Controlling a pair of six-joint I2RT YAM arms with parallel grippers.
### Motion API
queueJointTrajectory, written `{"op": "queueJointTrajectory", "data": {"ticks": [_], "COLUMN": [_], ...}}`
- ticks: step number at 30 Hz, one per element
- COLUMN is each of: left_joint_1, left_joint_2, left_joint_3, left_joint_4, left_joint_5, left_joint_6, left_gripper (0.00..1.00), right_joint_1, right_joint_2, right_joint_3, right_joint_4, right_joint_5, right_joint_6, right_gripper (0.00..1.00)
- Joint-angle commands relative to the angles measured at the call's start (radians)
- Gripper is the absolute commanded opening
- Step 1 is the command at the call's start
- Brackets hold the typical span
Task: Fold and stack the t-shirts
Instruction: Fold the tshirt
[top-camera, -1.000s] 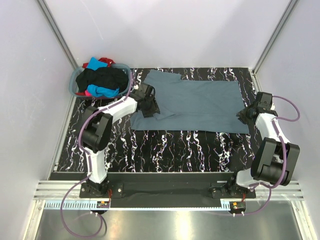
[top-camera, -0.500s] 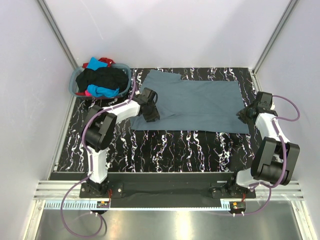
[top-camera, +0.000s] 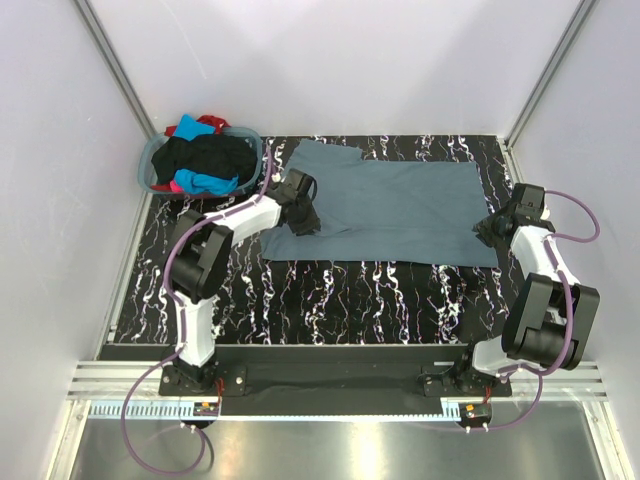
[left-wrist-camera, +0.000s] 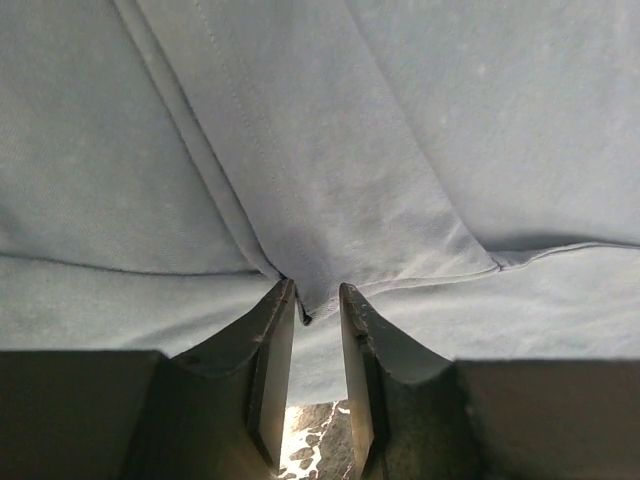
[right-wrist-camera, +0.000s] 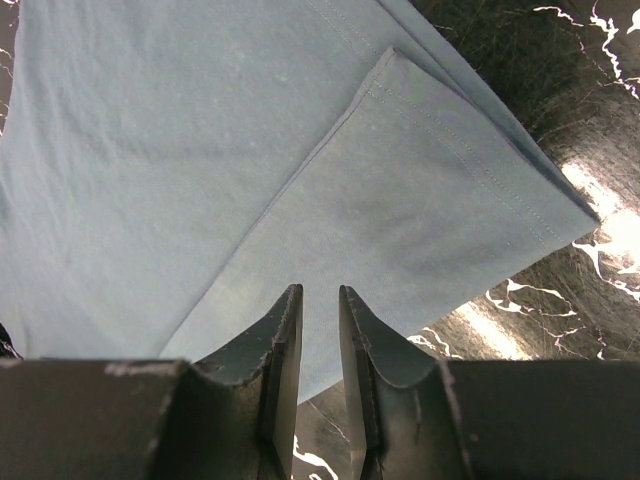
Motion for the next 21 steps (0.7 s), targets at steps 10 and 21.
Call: {"op": "queueJointTrajectory", "data": {"ticks": [10, 21], "left_joint_1": [0.0, -0.023], "left_joint_2": [0.022, 0.025], "left_joint_3": [0.031, 0.15], "left_joint_4": [0.02, 0.021], "left_joint_5": [-0.013, -0.042], "left_joint_6": [0.01, 0.137], "left_gripper": [0.25, 0.0], "right_joint_1": [-0.001, -0.001], "right_joint_2": [0.003, 0.007], "right_joint_3": [0.008, 0.01], "right_joint_4": [0.039, 0.042], "right_joint_5": [-0.005, -0.011], "right_joint_6": [-0.013, -0.007], "right_gripper": [0.28, 0.29]}}
